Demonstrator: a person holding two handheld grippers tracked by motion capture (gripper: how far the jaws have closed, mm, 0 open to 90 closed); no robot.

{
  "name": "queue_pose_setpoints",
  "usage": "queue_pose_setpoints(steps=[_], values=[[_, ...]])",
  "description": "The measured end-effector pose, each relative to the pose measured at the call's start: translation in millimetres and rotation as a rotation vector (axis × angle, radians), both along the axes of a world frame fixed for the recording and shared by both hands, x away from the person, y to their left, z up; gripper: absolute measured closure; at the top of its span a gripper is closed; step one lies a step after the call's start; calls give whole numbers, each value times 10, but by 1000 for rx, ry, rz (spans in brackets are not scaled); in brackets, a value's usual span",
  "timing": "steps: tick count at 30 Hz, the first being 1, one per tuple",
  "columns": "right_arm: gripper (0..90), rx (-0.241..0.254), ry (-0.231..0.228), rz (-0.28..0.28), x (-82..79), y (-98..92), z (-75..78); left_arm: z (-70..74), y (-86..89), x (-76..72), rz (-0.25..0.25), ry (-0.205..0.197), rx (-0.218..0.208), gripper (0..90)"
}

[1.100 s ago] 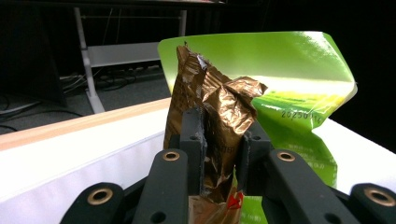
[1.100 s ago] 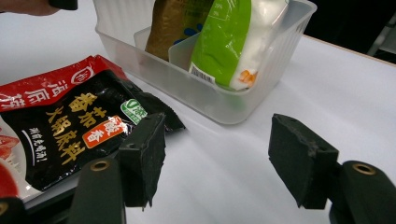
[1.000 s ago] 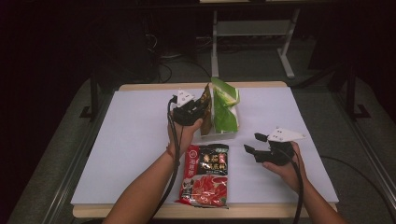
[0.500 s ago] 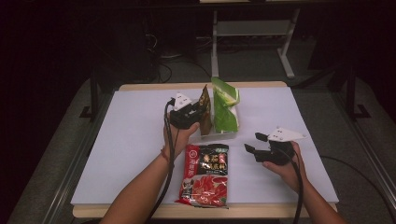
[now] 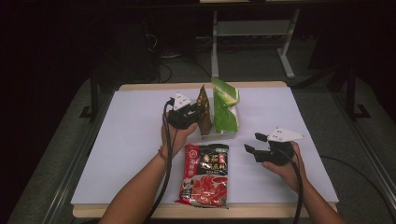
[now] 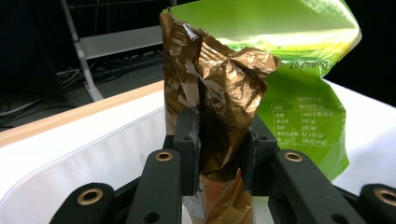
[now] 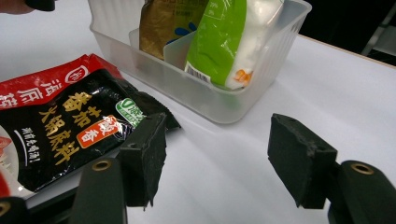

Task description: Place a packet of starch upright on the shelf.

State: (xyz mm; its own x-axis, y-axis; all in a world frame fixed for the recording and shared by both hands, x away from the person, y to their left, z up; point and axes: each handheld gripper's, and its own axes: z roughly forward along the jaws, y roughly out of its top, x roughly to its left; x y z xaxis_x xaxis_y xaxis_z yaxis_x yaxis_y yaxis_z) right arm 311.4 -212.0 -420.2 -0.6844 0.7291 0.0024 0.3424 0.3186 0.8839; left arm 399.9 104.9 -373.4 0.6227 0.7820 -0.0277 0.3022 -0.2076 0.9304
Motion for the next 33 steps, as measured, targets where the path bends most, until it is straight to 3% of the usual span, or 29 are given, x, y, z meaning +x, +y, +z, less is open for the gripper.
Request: queue_pose_setpoints(steps=[9,19,33], values=[[366,-2,2,6,5,2,-14,34,19,-11,-16,5,34,694],[365,-3,21,6,33,12,-50,113,102,-39,-70,4,63,655],[365,2,30,4,61,5,-59,108,250,-77,-112,13,80,617]])
